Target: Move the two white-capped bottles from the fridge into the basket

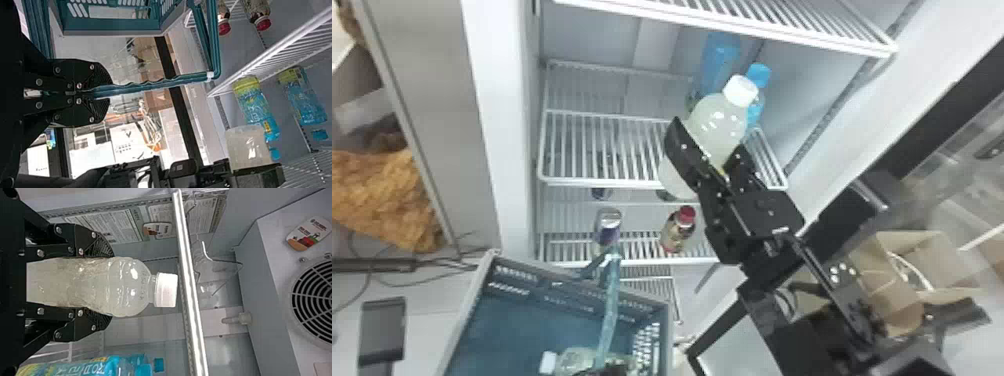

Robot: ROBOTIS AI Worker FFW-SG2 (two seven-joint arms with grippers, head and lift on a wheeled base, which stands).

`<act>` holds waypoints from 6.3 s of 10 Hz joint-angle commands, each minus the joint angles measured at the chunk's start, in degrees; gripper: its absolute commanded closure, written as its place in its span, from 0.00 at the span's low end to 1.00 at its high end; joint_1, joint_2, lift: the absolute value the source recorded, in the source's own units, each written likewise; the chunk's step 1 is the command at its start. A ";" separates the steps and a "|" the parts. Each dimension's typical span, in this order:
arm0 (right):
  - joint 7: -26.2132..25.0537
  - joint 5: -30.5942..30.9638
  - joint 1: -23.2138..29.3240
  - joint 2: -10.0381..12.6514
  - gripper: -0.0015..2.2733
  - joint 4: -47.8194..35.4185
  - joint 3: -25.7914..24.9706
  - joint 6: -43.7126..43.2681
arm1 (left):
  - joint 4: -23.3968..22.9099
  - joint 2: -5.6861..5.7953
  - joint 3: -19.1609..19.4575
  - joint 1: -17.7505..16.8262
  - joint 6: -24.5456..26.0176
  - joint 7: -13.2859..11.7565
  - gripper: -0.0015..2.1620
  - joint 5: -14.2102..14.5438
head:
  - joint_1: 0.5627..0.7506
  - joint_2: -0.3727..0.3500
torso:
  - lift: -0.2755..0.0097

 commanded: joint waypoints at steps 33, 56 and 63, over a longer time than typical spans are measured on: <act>23.99 2.25 1.22 -3.99 0.03 -2.31 -6.91 43.51 | 0.00 0.61 -0.49 -0.15 -1.11 -0.08 0.55 -0.66 | 0.70 0.03 | 0.97; 5.18 4.99 9.66 5.06 0.00 7.25 -8.96 -16.26 | 0.00 0.97 -1.52 -0.29 -0.97 0.01 0.55 -0.78 | 0.70 0.03 | 0.97; 4.91 2.36 9.09 4.89 0.01 11.05 -8.16 -22.02 | 0.00 1.23 -1.75 -0.43 -0.83 0.09 0.55 -0.78 | 0.70 0.03 | 0.97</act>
